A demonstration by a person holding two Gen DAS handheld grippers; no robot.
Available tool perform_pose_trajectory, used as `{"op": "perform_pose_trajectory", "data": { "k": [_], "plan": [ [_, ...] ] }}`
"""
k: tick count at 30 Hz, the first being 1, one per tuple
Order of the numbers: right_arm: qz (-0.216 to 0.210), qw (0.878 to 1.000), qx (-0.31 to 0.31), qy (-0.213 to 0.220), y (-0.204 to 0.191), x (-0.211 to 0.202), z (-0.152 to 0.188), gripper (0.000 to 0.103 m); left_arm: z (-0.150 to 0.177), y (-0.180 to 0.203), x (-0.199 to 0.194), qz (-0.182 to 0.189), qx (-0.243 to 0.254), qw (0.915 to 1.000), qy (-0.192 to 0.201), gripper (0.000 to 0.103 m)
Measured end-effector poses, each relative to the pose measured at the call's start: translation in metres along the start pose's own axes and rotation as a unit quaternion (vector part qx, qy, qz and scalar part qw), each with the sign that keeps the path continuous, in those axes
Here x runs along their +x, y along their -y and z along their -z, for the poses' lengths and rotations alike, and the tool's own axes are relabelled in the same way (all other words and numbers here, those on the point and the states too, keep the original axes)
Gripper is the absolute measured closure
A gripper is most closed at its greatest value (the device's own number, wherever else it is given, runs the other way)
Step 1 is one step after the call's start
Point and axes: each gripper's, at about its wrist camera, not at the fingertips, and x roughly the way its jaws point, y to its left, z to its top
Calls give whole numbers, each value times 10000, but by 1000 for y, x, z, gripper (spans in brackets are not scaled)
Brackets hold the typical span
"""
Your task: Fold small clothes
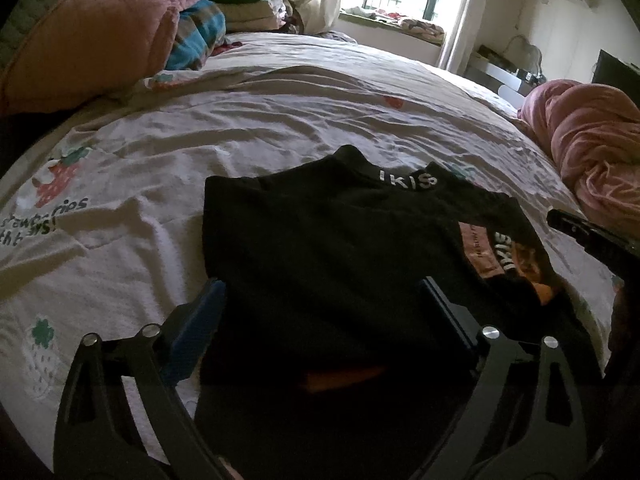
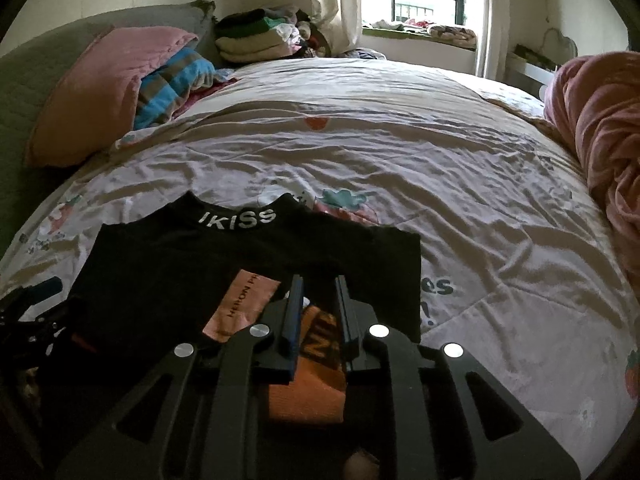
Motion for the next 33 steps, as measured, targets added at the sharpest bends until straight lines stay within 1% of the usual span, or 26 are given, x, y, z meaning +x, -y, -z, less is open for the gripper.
{"op": "perform_pose_trajectory", "data": {
  "k": [3, 4, 5, 6, 7, 10, 13, 15, 17, 23, 24, 25, 27, 30, 33],
  "plan": [
    [-133, 9999, 8, -59, -3, -1, 4, 88, 1, 3, 2, 0, 97, 9999, -70, 22],
    [-190, 9998, -11, -79, -5, -2, 6, 88, 2, 4, 3, 18, 140, 9998, -106, 28],
    [-232, 9997, -29, -95, -8, -3, 7, 88, 2, 6, 4, 69, 165, 9997, -146, 37],
    [-303, 9995, -57, -119, -11, -3, 9, 88, 3, 6, 5, 132, 181, 9996, -196, 42],
    [-355, 9992, -83, -140, -14, -3, 11, 88, 4, 7, 7, 194, 199, 9993, -252, 49],
    [-489, 9984, -164, -214, -24, -2, 15, 86, 8, 10, 14, 246, 297, 9981, -482, 59],
    [-622, 9973, -275, -295, -35, 0, 20, 84, 15, 8, 25, 177, 301, 9961, -814, 59],
    [-704, 9963, -354, -343, -43, 1, 22, 82, 17, 5, 27, 236, 222, 9959, -842, 59],
    [-773, 9955, -414, -362, -51, 2, 23, 78, 17, 3, 26, 260, 203, 9959, -842, 59],
    [-984, 9922, -637, -435, -73, 4, 26, 76, 19, 7, 27, 147, 340, 9959, -829, 58],
    [-987, 9921, -640, -445, -75, 6, 26, 72, 19, 7, 27, 135, 354, 9959, -826, 58],
    [-990, 9920, -633, -454, -75, 7, 26, 71, 19, 7, 26, 133, 354, 9958, -829, 58],
    [-961, 9924, -606, -477, -74, 10, 26, 71, 19, 7, 26, 135, 370, 9957, -835, 58],
    [-898, 9924, -558, -622, -71, 18, 28, 71, 19, 6, 26, 134, 356, 9958, -835, 58],
    [-586, 9930, -505, -890, -65, 31, 34, 70, 19, 6, 26, 141, 362, 9957, -837, 58]
  ]
}}
